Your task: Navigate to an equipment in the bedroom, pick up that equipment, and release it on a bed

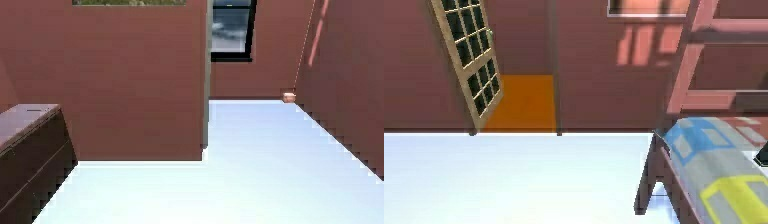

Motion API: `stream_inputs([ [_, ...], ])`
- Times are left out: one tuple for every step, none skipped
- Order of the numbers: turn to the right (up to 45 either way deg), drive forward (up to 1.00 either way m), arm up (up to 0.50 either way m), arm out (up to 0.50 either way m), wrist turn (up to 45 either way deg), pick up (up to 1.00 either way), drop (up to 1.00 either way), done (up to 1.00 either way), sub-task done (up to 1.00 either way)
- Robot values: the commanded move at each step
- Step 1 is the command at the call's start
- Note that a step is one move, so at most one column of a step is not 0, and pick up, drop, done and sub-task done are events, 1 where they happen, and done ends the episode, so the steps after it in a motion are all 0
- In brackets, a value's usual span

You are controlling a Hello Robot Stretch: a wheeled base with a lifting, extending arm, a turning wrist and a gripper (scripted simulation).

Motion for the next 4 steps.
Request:
stream_inputs([
  [0.0, 0.15, 0.0, 0.0, 0.0, 0.0, 0.0, 0.0, 0.0],
  [-45.0, 0.0, 0.0, 0.0, 0.0, 0.0, 0.0, 0.0, 0.0],
  [-6.0, 0.0, 0.0, 0.0, 0.0, 0.0, 0.0, 0.0, 0.0],
  [0.0, 0.75, 0.0, 0.0, 0.0, 0.0, 0.0, 0.0, 0.0],
])
